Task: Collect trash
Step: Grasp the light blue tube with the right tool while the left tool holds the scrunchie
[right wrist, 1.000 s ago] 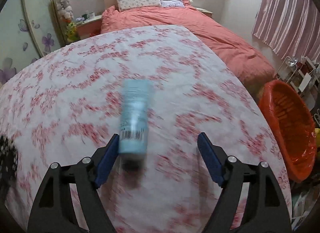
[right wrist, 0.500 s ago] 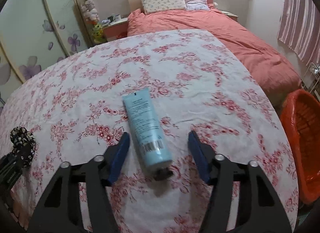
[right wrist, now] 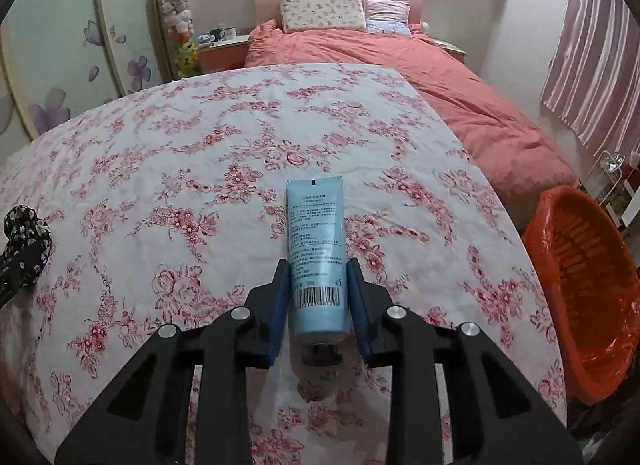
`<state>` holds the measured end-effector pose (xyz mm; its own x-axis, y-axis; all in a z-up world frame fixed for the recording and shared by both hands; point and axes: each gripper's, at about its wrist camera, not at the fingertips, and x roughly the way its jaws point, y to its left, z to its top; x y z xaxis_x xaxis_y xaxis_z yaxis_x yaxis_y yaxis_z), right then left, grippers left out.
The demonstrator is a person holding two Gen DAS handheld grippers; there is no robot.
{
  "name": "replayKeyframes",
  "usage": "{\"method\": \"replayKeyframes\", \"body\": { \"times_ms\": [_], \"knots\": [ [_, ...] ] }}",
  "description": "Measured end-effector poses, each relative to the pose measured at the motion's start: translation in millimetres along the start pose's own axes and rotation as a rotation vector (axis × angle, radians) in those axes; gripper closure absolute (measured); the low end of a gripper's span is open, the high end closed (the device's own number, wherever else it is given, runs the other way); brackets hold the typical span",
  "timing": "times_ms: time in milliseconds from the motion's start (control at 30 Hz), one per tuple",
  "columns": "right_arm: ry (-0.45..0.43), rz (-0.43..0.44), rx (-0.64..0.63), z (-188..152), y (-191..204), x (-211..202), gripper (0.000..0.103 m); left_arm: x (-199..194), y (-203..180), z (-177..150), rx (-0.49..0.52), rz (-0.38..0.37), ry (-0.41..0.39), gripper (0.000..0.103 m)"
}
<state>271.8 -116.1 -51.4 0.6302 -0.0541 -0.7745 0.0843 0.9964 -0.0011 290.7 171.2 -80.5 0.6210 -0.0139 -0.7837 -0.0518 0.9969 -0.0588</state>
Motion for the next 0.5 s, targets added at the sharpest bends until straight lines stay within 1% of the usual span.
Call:
{"method": "replayKeyframes", "body": {
  "times_ms": [100,233,333,500],
  "knots": [
    [0.002,0.005,0.008,0,-2,1,0.074,0,2,0,-0.010,-0.009,-0.002,0.060],
    [0.005,0.019,0.030,0,-6,2,0.069,-2,8,0,-0.036,-0.033,-0.007,0.060],
    [0.005,0.029,0.047,0,-10,3,0.069,-3,12,0,-0.058,-0.053,-0.011,0.060],
    [0.005,0.024,0.045,-1,-8,2,0.067,-3,12,-1,-0.069,-0.055,-0.013,0.060]
  ]
}}
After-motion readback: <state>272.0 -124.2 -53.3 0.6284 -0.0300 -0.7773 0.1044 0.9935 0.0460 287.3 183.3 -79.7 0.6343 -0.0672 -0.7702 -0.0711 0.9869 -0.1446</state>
